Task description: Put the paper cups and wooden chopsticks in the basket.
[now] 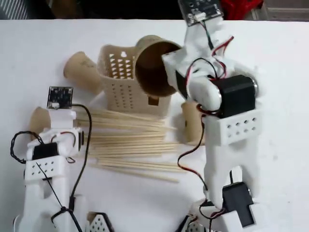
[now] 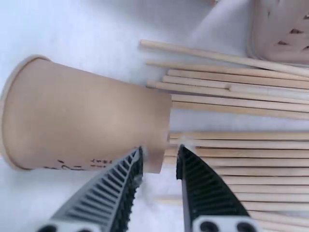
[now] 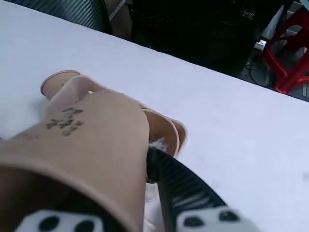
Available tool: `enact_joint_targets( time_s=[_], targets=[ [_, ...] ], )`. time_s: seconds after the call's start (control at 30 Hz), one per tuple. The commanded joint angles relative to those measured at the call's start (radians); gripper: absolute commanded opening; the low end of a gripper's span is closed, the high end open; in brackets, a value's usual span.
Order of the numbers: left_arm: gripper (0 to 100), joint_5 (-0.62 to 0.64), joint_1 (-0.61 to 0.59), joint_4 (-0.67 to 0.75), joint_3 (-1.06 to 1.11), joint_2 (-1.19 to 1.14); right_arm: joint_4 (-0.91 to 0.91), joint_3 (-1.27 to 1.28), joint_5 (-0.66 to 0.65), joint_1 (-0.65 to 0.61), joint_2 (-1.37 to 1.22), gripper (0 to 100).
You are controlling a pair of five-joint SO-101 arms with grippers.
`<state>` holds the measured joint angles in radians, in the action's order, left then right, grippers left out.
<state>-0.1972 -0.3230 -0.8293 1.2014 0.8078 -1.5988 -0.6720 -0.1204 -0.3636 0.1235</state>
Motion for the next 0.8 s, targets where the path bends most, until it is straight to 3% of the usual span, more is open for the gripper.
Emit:
enact_joint_targets(
  time_s=[0.0, 0.13, 0.37, 0.6, 0.77],
  targets=[
    [13, -0.012, 0.013, 0.011, 0.005, 0.002, 0.028, -0.005, 0.012, 0.016, -0.067, 1.7],
    [13, -0.012, 0.013, 0.011, 0.005, 0.002, 0.028, -0.014, 0.080, 0.058, -0.134, 1.8],
    [13, -0.012, 0.013, 0.012, 0.005, 0.002, 0.030, -0.014, 0.080, 0.076, -0.189, 2.2],
    [13, -0.014, 0.013, 0.014, 0.005, 0.002, -0.012, -0.014, 0.080, 0.067, -0.189, 21.8],
    [13, -0.014, 0.013, 0.012, 0.005, 0.002, 0.045, -0.041, 0.083, 0.074, -0.194, 27.7]
  ],
)
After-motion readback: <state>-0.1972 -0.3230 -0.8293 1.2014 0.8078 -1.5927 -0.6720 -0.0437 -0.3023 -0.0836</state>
